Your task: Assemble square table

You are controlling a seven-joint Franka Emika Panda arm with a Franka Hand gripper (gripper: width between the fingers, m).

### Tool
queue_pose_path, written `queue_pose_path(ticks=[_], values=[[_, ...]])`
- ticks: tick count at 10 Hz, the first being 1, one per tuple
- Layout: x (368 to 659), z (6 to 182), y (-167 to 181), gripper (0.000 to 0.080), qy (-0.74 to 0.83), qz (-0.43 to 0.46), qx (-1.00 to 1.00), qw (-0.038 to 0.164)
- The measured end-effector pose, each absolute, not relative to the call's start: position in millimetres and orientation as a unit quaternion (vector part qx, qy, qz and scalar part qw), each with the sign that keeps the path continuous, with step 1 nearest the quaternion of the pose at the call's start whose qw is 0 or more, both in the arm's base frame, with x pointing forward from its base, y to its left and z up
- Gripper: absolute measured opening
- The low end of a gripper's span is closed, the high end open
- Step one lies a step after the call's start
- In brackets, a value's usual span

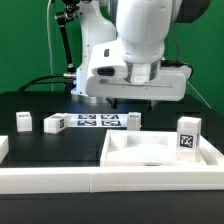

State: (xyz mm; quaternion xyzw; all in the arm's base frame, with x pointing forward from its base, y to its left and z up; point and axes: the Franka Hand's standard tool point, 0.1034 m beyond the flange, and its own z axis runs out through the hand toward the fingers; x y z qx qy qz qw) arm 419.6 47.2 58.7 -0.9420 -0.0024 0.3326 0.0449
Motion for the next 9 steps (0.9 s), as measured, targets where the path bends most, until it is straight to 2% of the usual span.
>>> queue_pose_path(ticks=[4,7,9], values=[[423,55.5,45,0.0649,0.003,0.328,-0.944,0.043],[407,42.0,49,0.0649,0.004,0.334,-0.942,0.037],[407,41.8,48,0.0649,0.005,0.335,-0.942,0.037]])
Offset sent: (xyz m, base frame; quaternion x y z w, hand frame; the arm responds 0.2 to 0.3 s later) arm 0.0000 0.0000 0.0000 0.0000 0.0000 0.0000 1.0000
